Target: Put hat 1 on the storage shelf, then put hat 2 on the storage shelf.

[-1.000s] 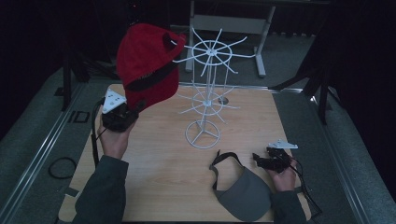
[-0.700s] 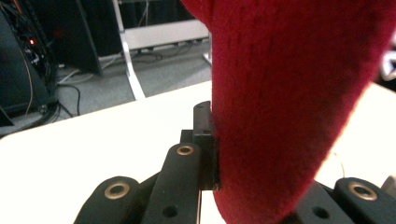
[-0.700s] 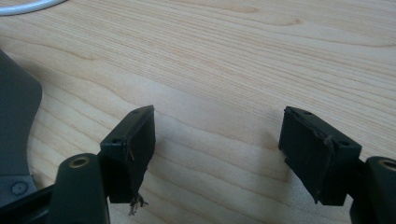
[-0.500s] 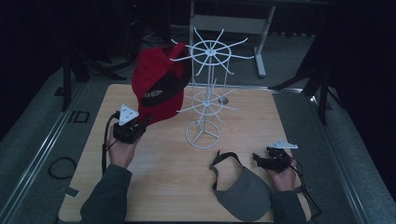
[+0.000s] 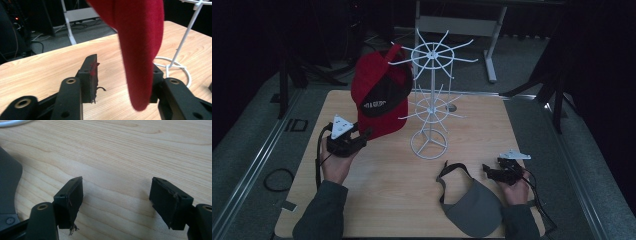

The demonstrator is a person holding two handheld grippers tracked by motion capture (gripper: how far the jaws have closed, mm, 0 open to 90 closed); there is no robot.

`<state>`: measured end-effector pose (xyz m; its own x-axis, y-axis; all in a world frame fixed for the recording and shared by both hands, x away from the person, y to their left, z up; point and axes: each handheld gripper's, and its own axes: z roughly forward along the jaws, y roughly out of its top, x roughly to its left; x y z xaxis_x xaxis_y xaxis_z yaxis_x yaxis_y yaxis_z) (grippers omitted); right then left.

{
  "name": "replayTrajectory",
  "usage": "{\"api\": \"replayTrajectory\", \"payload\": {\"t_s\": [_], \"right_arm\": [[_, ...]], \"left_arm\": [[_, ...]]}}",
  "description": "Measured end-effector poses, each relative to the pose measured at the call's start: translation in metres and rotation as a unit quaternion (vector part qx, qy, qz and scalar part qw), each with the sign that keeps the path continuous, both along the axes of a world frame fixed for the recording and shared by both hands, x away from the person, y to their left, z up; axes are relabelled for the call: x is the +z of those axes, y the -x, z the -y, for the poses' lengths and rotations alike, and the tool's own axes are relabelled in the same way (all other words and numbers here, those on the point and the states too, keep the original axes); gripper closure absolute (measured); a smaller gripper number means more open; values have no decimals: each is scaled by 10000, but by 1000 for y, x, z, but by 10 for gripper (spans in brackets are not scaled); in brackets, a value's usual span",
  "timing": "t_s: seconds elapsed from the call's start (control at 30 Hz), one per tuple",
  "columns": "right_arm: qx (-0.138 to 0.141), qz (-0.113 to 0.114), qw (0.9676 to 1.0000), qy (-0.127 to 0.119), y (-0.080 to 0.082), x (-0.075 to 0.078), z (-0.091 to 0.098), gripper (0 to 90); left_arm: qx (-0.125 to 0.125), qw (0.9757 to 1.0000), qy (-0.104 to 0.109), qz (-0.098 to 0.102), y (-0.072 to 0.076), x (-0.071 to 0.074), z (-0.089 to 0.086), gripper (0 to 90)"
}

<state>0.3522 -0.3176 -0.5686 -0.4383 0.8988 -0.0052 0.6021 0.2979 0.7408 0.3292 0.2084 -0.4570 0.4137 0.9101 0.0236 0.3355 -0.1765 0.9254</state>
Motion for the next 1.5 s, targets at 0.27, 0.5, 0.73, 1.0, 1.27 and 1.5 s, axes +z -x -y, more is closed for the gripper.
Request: {"api": "replayTrajectory", "payload": {"t_s": [0.27, 0.5, 0.73, 1.0, 1.27, 1.5], "right_arm": [[1, 1, 10000, 1, 0, 0, 0, 270], [-22, -6, 10000, -9, 1, 0, -2, 284], [394, -377, 9984, 140, 3, 10, -16, 339], [1042, -424, 9933, 269, 2, 28, -31, 501], [1588, -417, 9859, 335, -4, 51, -47, 606], [2046, -452, 9770, 389, -5, 63, -68, 692]], "left_arm": [[-4, 10000, -53, -37, 7, -4, -8, 521], [-50, 9999, -123, -64, 16, -5, -16, 523], [-31, 9999, -132, -67, 22, -5, -23, 523], [-25, 10000, -67, 25, 34, -4, -31, 524], [33, 10000, -61, -27, 38, -8, -36, 524], [35, 9999, -29, -119, 38, -15, -37, 525]]}}
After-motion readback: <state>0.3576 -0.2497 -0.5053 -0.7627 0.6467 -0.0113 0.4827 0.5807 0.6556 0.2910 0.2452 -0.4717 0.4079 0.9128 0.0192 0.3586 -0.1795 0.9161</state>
